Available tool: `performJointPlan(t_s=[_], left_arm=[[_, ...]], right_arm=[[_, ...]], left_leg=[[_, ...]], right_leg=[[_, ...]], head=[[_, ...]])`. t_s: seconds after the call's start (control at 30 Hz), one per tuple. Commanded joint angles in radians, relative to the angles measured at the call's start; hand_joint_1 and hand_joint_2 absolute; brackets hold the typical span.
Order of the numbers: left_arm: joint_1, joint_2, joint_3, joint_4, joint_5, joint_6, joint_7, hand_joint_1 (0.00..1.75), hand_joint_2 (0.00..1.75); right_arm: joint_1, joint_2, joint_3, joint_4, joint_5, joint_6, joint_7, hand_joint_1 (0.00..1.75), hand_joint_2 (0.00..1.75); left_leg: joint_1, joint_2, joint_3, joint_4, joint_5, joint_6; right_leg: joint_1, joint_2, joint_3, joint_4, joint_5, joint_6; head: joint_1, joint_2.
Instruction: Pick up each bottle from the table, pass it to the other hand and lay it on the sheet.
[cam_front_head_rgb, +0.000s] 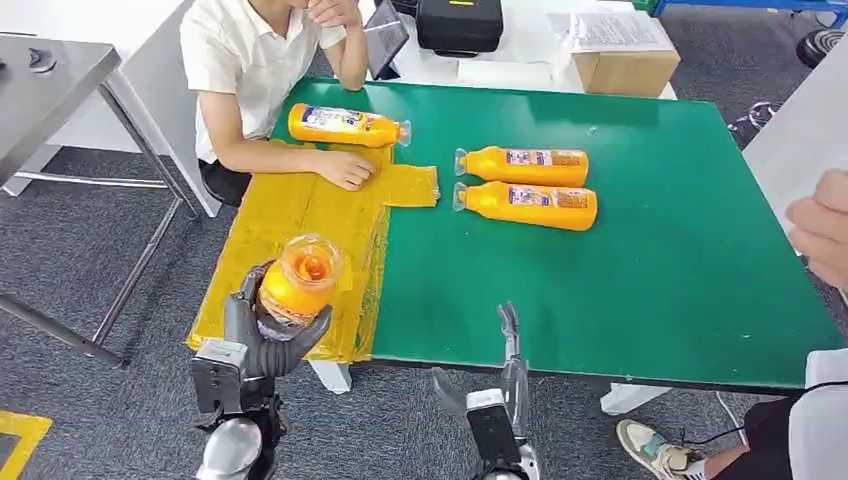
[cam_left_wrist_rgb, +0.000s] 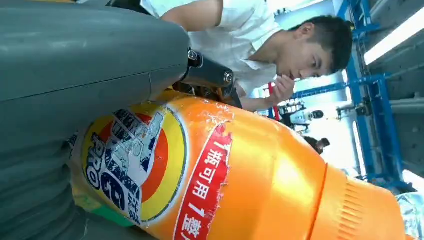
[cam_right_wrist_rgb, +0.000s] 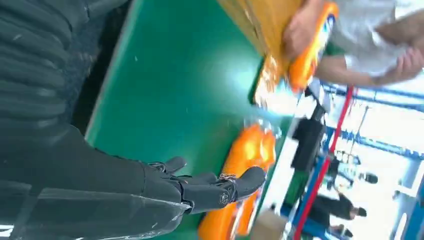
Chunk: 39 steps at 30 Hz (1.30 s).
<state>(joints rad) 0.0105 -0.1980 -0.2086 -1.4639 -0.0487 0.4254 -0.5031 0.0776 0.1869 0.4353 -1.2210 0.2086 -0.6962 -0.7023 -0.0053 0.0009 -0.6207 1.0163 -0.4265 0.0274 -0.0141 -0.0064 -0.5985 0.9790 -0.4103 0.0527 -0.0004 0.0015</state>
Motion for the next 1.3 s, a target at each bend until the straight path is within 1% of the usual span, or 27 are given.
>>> performJointPlan(t_s=[0.03, 0.07, 0.1, 0.17, 0.2, 0.27, 0.33, 0.43, 0.5, 0.57, 0.63, 0.77, 0.83, 0.87, 1.13, 1.17, 1.2, 1.3], left_arm=[[-0.185, 0.109, -0.100, 0.384, -0.339, 0.060, 0.149, 1.75, 1.75], [-0.202, 0.108, -0.099, 0.409, -0.344, 0.052, 0.153, 1.75, 1.75], [-0.202, 0.108, -0.099, 0.409, -0.344, 0.052, 0.153, 1.75, 1.75], [-0.232, 0.112, -0.111, 0.455, -0.377, 0.035, 0.169, 1.75, 1.75], [-0.232, 0.112, -0.111, 0.455, -0.377, 0.035, 0.169, 1.75, 1.75], [-0.276, 0.119, -0.135, 0.523, -0.436, -0.003, 0.215, 1.75, 1.75], [-0.325, 0.125, -0.163, 0.591, -0.503, -0.041, 0.254, 1.75, 1.75], [-0.373, 0.110, -0.164, 0.666, -0.516, -0.085, 0.268, 1.75, 1.75], [-0.391, 0.098, -0.165, 0.701, -0.519, -0.101, 0.268, 1.75, 1.75], [-0.391, 0.098, -0.165, 0.701, -0.519, -0.101, 0.268, 1.75, 1.75], [-0.391, 0.095, -0.166, 0.705, -0.519, -0.102, 0.268, 1.75, 1.75], [-0.427, 0.081, -0.184, 0.770, -0.533, -0.156, 0.273, 1.75, 1.75], [-0.449, 0.070, -0.186, 0.810, -0.532, -0.186, 0.273, 1.62, 1.75], [-0.454, 0.067, -0.187, 0.817, -0.531, -0.191, 0.273, 1.40, 1.75], [-0.454, 0.067, -0.187, 0.817, -0.531, -0.191, 0.273, 1.40, 1.75], [-0.462, 0.067, -0.189, 0.829, -0.530, -0.206, 0.273, 0.63, 1.75], [-0.472, 0.066, -0.192, 0.843, -0.528, -0.225, 0.273, 0.54, 1.75], [-0.504, 0.062, -0.195, 0.890, -0.513, -0.286, 0.280, 0.07, 1.75]], right_arm=[[0.030, 0.000, -0.121, -0.170, 0.011, -0.002, 0.004, 0.00, 1.75], [0.023, 0.001, -0.123, -0.161, 0.011, -0.002, 0.004, 0.00, 1.75], [0.023, 0.001, -0.123, -0.161, 0.011, -0.002, 0.004, 0.00, 1.75], [0.018, 0.001, -0.118, -0.149, 0.009, -0.002, 0.004, 0.00, 1.75], [0.018, 0.001, -0.118, -0.149, 0.009, -0.002, 0.004, 0.00, 1.75], [0.004, -0.004, -0.102, -0.128, -0.008, -0.002, 0.004, 0.00, 1.75], [-0.008, -0.008, -0.096, -0.110, -0.013, -0.002, 0.004, 0.00, 1.75], [-0.026, -0.009, -0.094, -0.087, -0.017, -0.002, 0.004, 0.00, 1.75], [-0.030, -0.010, -0.094, -0.076, -0.022, -0.002, 0.004, 0.00, 1.75], [-0.030, -0.010, -0.094, -0.076, -0.022, -0.002, 0.004, 0.00, 1.75], [-0.029, -0.010, -0.094, -0.075, -0.023, -0.002, 0.004, 0.00, 1.75], [-0.043, -0.017, -0.086, -0.044, -0.041, -0.002, 0.004, 0.00, 1.75], [-0.053, -0.023, -0.089, -0.023, -0.071, -0.002, 0.004, 0.00, 1.75], [-0.057, -0.024, -0.092, -0.016, -0.076, -0.002, 0.004, 0.00, 1.75], [-0.057, -0.024, -0.092, -0.016, -0.076, -0.002, 0.004, 0.00, 1.75], [-0.061, -0.027, -0.095, -0.011, -0.081, -0.002, 0.004, 0.00, 1.75], [-0.064, -0.027, -0.100, -0.008, -0.083, -0.002, 0.004, 0.00, 1.75], [-0.074, -0.030, -0.123, 0.005, -0.092, -0.002, 0.004, 0.00, 1.75]], left_leg=[[0.000, -0.002, 0.003, -0.002, 0.000, -0.001], [0.000, -0.002, 0.002, -0.001, 0.001, -0.001], [0.000, -0.003, 0.005, -0.002, 0.000, -0.002], [0.000, -0.002, 0.003, -0.001, 0.001, -0.001], [0.001, -0.002, 0.005, -0.002, 0.000, -0.002], [0.000, -0.001, 0.003, -0.001, 0.000, -0.001], [0.001, -0.002, 0.004, -0.002, 0.000, -0.002], [0.000, -0.002, 0.004, -0.002, 0.000, -0.001], [0.001, -0.001, 0.005, -0.002, 0.000, -0.002], [0.001, 0.000, 0.004, -0.001, 0.000, -0.001], [0.001, 0.000, 0.007, -0.002, 0.000, -0.002], [0.001, 0.000, 0.008, -0.002, 0.000, -0.001], [0.001, -0.001, 0.010, -0.002, 0.001, -0.001], [0.001, 0.000, 0.010, -0.002, 0.001, -0.001], [0.000, 0.000, 0.014, -0.002, 0.001, -0.001], [0.000, -0.001, 0.014, -0.002, 0.001, -0.001], [0.001, 0.000, 0.015, -0.002, 0.001, -0.002], [0.001, -0.001, 0.015, -0.002, 0.001, -0.002]], right_leg=[[0.000, -0.002, 0.003, -0.001, -0.001, -0.001], [0.000, -0.002, 0.002, 0.000, 0.000, -0.001], [0.000, -0.003, 0.005, -0.001, -0.001, -0.002], [0.000, -0.002, 0.003, -0.001, 0.000, -0.001], [0.000, -0.002, 0.005, -0.001, -0.001, -0.002], [0.000, -0.001, 0.003, -0.001, 0.000, -0.001], [0.001, -0.001, 0.004, -0.001, -0.001, -0.002], [0.000, -0.001, 0.005, -0.001, 0.000, -0.001], [0.001, 0.000, 0.006, -0.001, 0.000, -0.002], [0.001, 0.000, 0.005, -0.001, 0.000, -0.001], [0.001, 0.001, 0.007, -0.001, 0.000, -0.002], [0.001, 0.001, 0.009, -0.001, 0.000, -0.001], [0.001, 0.000, 0.010, -0.001, 0.000, -0.001], [0.001, 0.000, 0.010, -0.001, 0.000, -0.001], [0.000, 0.001, 0.015, -0.002, 0.000, -0.001], [0.000, 0.001, 0.015, -0.001, 0.000, -0.001], [0.001, 0.002, 0.015, -0.002, 0.001, -0.002], [0.001, 0.001, 0.016, -0.002, 0.001, -0.002]], head=[[0.000, 0.000], [0.000, 0.000], [0.000, 0.000], [0.000, 0.000], [0.000, 0.000], [0.000, 0.000], [0.000, 0.000], [0.000, 0.000], [0.000, 0.000], [0.000, 0.000], [0.000, 0.000], [0.000, 0.000], [0.000, 0.000], [0.000, 0.000], [0.000, 0.000], [0.000, 0.000], [0.000, 0.000], [0.000, 0.000]])
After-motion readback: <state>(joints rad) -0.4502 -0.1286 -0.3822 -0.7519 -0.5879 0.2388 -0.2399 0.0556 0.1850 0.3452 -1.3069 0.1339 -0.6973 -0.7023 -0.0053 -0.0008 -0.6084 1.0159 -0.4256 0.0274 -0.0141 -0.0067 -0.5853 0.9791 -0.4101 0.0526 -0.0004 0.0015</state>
